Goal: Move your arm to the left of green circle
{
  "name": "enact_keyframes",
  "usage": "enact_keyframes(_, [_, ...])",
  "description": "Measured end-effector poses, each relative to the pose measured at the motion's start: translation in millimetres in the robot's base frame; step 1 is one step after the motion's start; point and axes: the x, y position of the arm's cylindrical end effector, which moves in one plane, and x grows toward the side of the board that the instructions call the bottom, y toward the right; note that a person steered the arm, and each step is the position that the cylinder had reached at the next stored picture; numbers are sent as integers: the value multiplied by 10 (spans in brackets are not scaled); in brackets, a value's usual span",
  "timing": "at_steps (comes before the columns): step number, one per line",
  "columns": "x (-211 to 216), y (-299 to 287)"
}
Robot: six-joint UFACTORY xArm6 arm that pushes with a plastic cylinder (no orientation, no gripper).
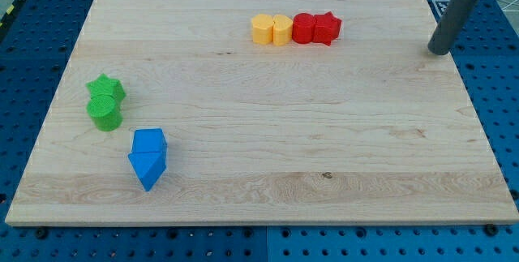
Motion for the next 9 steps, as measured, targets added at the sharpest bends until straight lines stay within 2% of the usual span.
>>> enact_keyframes(4, [87,-34])
enact_keyframes(6, [132,-380])
enact_keyframes(9, [137,-504])
